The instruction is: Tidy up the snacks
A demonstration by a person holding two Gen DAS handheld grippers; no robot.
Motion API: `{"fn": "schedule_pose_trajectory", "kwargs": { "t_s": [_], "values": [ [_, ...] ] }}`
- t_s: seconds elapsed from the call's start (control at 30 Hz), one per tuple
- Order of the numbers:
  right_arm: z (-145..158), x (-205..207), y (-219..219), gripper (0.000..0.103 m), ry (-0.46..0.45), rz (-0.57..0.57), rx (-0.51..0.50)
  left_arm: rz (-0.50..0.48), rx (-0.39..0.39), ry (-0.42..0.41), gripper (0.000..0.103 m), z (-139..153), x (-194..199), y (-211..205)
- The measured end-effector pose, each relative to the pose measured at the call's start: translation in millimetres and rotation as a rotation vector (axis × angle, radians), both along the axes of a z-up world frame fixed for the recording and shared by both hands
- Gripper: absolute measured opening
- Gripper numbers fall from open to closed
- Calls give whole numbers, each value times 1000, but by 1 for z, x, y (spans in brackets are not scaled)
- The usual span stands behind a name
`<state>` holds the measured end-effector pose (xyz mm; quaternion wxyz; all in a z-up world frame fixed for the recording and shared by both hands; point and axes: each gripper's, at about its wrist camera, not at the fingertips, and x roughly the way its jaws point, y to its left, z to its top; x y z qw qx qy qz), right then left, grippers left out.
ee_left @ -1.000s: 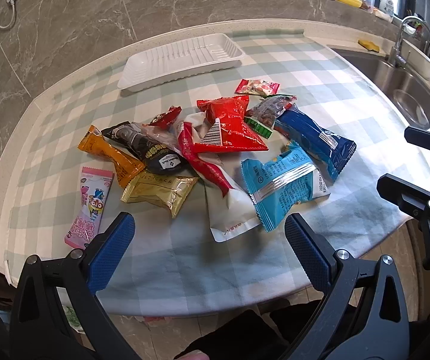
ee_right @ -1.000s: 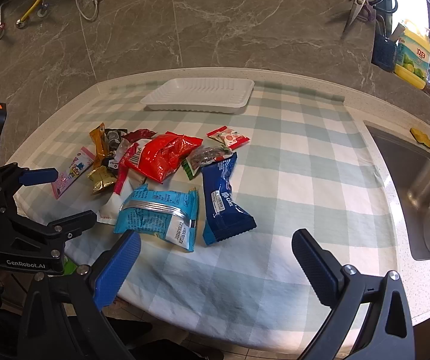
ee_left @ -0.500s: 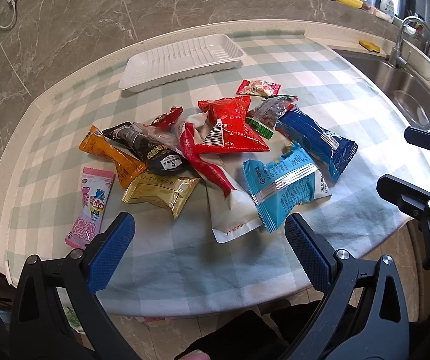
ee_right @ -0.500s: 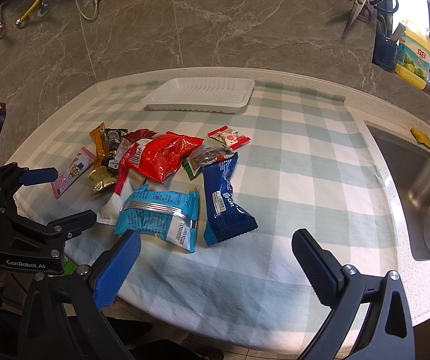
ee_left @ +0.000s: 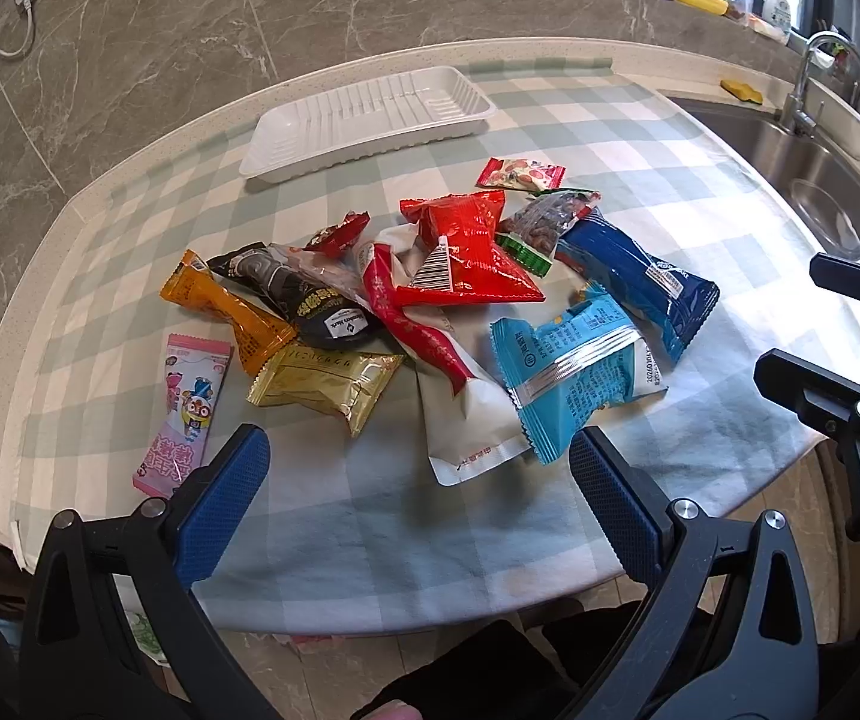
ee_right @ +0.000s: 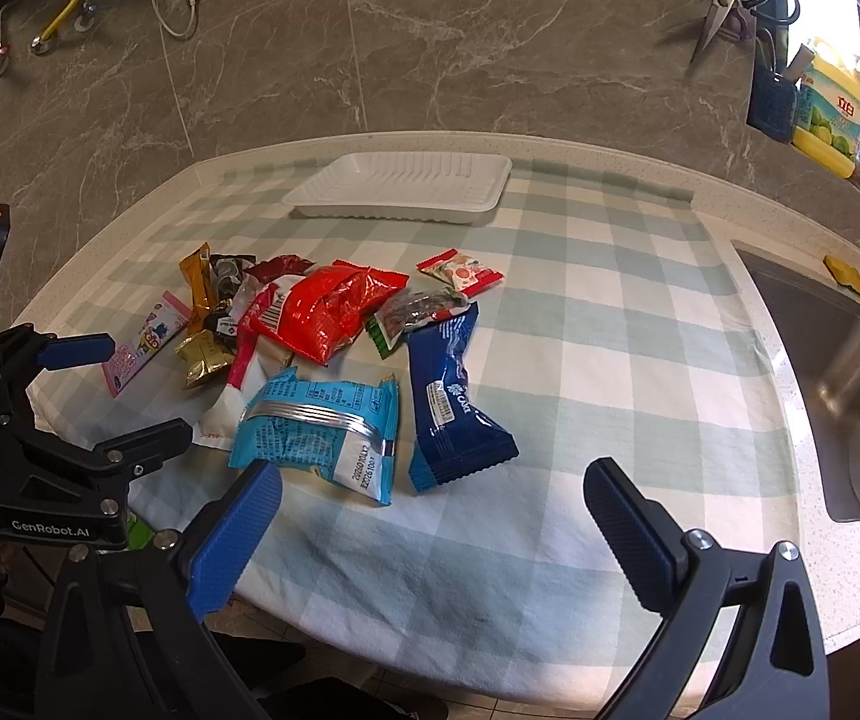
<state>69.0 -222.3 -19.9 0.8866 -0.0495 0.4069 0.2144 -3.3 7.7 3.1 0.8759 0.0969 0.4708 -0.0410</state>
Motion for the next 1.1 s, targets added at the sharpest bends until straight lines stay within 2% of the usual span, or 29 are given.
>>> {"fn": "schedule_pose_trajectory", "kwargs": {
  "t_s": [1.1],
  "values": [
    [-1, -3, 11, 103, -1, 2, -3, 11, -5, -1, 101, -1, -2, 10]
  ]
}}
